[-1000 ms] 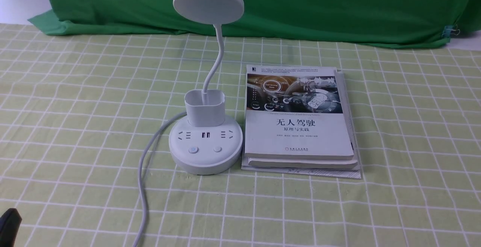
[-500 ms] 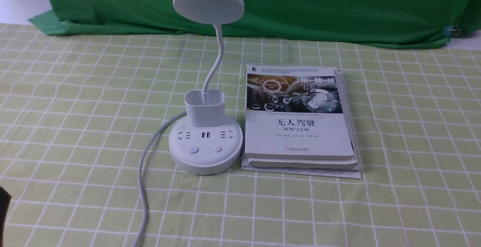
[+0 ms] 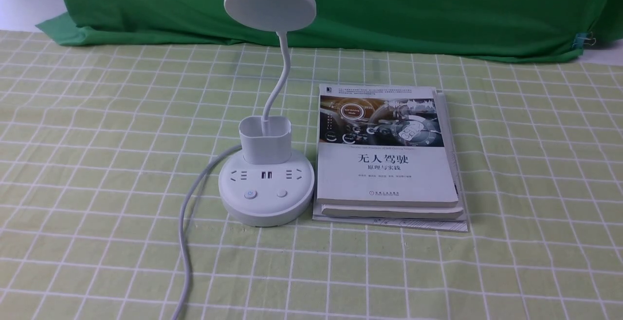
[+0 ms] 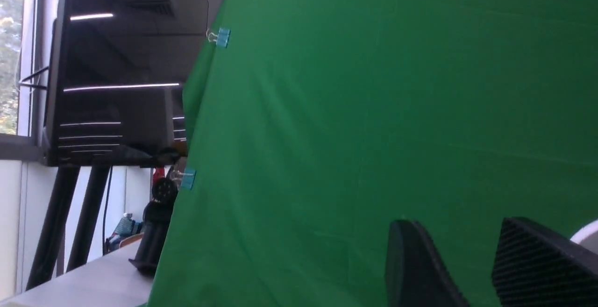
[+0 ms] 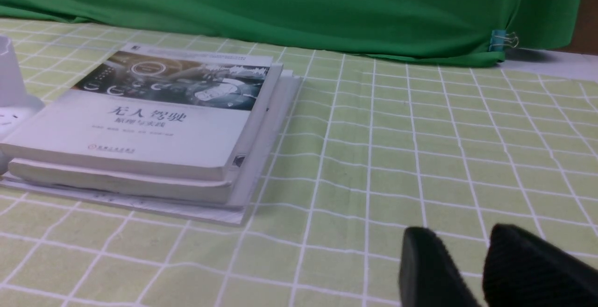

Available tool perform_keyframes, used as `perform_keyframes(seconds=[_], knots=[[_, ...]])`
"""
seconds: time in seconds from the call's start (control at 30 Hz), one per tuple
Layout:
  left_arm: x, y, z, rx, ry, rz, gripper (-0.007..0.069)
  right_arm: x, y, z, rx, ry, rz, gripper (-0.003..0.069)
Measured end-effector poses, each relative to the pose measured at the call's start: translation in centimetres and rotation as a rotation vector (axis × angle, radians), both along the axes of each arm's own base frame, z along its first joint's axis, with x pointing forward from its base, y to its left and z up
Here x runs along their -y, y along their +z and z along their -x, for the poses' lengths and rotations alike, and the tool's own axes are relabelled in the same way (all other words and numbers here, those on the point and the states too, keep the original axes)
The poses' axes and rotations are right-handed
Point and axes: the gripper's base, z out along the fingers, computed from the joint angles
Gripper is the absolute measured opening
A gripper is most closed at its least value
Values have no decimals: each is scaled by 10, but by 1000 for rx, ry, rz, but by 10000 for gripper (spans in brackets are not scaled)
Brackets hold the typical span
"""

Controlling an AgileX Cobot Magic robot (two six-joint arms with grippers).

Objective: Turn on the table lamp on the green coffee tablecloth with your hand.
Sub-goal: 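Press the power button on the lamp base to turn the lamp on with the left gripper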

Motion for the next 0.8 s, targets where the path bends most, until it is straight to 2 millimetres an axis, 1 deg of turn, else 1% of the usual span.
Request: perform_keyframes(seconds=[0.1,0.13,0.17,0.2,0.23,0.27,0.3,0.33,0.37,0.4,0.43,0.47,0.5,0.53,0.63,0.77,0.8], knots=[[0,35,-2,33,-6,7,237,0,0,0,0,0,0,245],[0,49,-3,38,-10,8,237,0,0,0,0,0,0,245],[0,53,-2,45,-10,8,237,0,0,0,0,0,0,245],[2,74,-8,9,-22,4,237,0,0,0,0,0,0,245],[2,87,-10,-5,-29,2,237,0,0,0,0,0,0,245],[3,98,-16,-49,-40,0,237,0,0,0,0,0,0,245],[3,99,-19,-68,-43,0,237,0,0,0,0,0,0,245],[5,109,-30,-174,-65,-3,237,0,0,0,0,0,0,245],[6,109,-34,-197,-67,-4,237,0,0,0,0,0,0,245],[8,108,-48,-322,-79,-26,237,0,0,0,0,0,0,245],[8,104,-57,-390,-80,-45,237,0,0,0,0,0,0,245],[8,102,-59,-411,-81,-50,237,0,0,0,0,0,0,245],[9,97,-67,-469,-79,-76,237,0,0,0,0,0,0,245],[9,87,-79,-559,-76,-112,237,0,0,0,0,0,0,245],[9,71,-100,-687,-81,-131,237,0,0,0,0,0,0,245],[11,49,-128,-820,-125,18,237,0,0,0,0,0,0,245],[11,49,-128,-821,-127,26,237,0,0,0,0,0,0,245]])
